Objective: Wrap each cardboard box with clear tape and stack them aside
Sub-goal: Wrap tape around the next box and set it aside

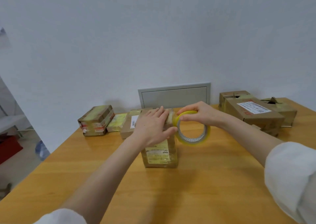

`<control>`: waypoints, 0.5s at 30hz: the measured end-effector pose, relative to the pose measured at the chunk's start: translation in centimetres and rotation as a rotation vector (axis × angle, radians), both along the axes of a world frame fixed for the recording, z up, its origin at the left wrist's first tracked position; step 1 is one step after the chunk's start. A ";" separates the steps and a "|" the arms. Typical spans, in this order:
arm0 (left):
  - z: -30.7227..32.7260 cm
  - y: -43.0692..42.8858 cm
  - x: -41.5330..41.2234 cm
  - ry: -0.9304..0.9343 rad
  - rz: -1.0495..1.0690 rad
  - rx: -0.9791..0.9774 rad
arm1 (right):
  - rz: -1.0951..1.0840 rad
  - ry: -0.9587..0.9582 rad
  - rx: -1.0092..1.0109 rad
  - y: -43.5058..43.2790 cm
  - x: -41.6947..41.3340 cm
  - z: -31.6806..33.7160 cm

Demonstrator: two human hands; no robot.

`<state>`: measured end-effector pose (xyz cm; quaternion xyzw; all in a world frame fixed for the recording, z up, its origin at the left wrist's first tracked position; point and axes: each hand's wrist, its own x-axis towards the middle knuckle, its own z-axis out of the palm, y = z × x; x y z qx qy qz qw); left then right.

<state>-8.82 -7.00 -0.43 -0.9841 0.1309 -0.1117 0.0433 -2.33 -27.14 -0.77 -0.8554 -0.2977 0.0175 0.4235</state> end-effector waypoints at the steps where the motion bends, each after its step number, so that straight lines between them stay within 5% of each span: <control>1: 0.0 -0.1 0.1 0.003 -0.002 0.011 | 0.002 -0.002 0.003 -0.1 0.0 -0.1; 10: 3.9 -0.3 1.2 0.362 0.027 -0.168 | -0.004 -0.033 0.053 0.3 -0.4 -1.0; 15: 4.2 -0.8 3.4 0.439 0.053 -0.018 | -0.001 -0.034 0.036 -0.2 -0.5 -1.2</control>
